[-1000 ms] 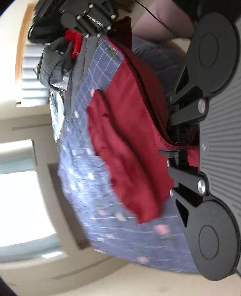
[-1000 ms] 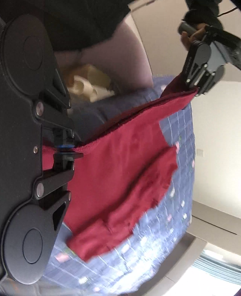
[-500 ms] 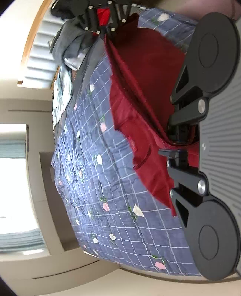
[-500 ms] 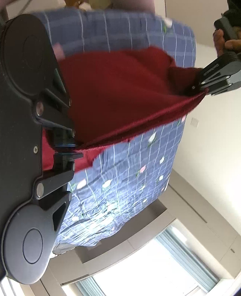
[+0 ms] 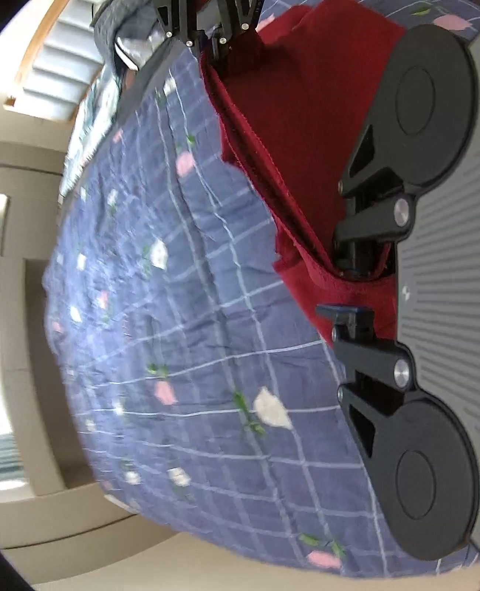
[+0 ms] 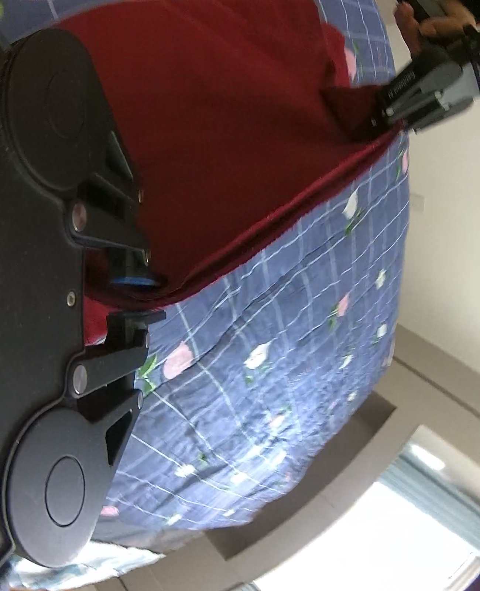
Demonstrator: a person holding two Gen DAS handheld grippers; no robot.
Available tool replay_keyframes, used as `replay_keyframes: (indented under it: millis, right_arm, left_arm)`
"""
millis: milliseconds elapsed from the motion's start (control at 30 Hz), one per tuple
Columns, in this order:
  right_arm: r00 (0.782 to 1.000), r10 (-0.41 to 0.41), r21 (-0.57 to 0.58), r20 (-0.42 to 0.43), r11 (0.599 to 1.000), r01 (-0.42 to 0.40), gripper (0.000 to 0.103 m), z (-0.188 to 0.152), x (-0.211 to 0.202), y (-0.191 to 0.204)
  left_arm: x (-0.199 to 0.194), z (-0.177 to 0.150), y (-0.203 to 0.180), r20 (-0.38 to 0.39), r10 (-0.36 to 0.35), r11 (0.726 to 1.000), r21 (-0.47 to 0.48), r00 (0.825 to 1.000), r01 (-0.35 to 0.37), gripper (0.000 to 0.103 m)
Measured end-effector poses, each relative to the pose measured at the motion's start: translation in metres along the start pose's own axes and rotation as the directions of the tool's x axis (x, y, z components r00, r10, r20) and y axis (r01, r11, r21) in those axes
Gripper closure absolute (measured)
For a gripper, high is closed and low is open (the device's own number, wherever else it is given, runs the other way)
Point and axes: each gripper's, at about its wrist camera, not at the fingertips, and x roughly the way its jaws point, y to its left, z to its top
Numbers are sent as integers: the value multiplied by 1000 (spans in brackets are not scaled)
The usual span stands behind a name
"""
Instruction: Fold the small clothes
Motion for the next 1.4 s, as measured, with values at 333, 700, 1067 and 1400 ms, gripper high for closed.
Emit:
replay_keyframes:
  millis: [333,700,1067,1400]
  right_arm:
    - [999,17,201,-52,980,-6,50,-23,55,-22]
    - [990,-128,282,-67,949,142,9,-43,60,-29]
    - [985,-167,419,-43,892,169,1,-63,70,-29]
    - [955,-298,448,15,855,260,1,-80,46,-12]
  left_arm:
    - [20,5,32,-3,-30,996,-83,1000,29,5]
    - [5,1,55,67,-73,985,-154,995,82,1]
    - [-23,-10,80,218,-53,945,-305,975,119,1]
    - [36,-53,25,171,126,957,-279,977,-74,1]
